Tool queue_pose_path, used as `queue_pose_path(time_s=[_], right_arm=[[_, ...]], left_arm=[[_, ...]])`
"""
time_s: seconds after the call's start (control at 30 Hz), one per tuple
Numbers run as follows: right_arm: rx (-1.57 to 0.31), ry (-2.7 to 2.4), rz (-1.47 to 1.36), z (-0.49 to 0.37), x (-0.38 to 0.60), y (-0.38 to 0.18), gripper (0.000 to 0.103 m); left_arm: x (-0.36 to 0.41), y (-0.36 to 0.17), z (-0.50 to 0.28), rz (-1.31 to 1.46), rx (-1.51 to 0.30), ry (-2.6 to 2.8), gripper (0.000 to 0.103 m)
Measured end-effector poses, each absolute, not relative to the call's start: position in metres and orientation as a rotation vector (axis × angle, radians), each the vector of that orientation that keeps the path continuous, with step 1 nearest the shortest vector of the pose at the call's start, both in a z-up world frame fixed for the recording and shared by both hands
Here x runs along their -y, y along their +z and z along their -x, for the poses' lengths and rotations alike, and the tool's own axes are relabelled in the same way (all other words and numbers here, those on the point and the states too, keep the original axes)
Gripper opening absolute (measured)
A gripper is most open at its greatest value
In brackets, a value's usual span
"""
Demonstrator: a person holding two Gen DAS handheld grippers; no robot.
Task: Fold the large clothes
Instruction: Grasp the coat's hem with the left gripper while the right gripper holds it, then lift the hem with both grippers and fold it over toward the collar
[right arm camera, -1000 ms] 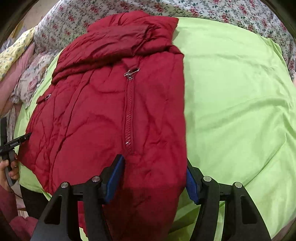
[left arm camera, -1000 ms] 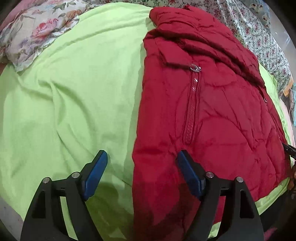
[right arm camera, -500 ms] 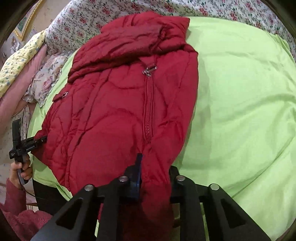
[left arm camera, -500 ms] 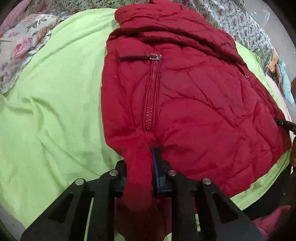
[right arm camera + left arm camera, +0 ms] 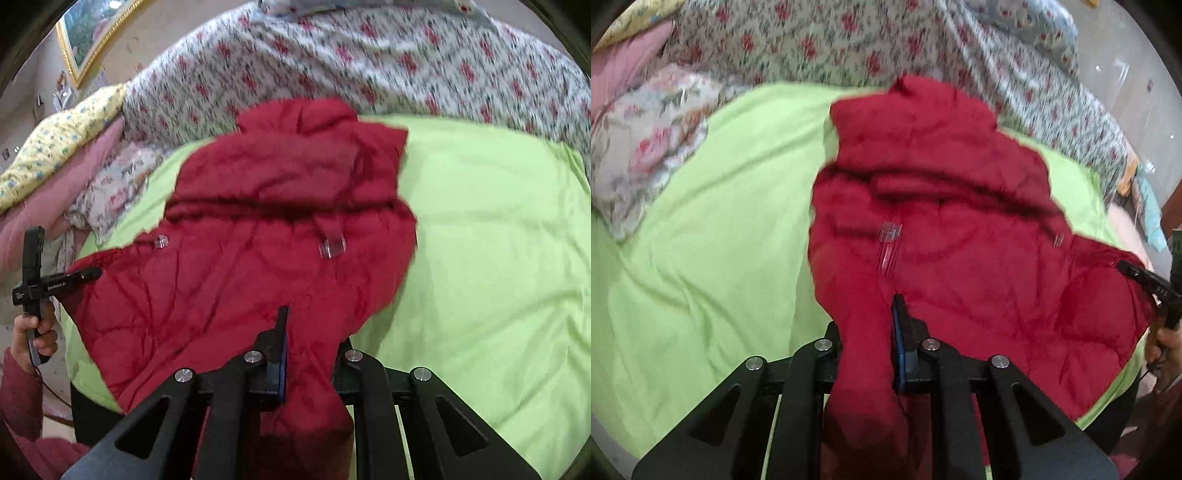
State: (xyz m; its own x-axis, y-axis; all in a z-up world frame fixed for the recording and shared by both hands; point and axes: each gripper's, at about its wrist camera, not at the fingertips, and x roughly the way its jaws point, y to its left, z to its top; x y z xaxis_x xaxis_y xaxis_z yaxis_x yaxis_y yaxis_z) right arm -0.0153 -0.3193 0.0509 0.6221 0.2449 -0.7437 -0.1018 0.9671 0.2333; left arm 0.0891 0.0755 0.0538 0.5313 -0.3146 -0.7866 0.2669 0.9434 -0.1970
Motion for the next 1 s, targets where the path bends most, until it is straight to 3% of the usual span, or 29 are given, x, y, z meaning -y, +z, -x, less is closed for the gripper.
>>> queue_pose_path(time_s=[0.23,0.53,1.0], right_arm=[[-0.756,0.168,-0.17,-0.031,0.325,0.093,0.01],[-0.746,0.053,-0.33,-0.131,0.372,0.102,0.009],[-0.793,-0.171,-0.409,-0.28,0.409,0.043,0.009]], left_arm=[[-0.067,0.101,-0.136,0.073,-0.836,-0.326,0.013],[-0.048,0.113,-0.241,0.136,-0.831,-0.227,0.013],[-0.017,0.039,-0.395,0.144,-0.904,-0.053,0.017]])
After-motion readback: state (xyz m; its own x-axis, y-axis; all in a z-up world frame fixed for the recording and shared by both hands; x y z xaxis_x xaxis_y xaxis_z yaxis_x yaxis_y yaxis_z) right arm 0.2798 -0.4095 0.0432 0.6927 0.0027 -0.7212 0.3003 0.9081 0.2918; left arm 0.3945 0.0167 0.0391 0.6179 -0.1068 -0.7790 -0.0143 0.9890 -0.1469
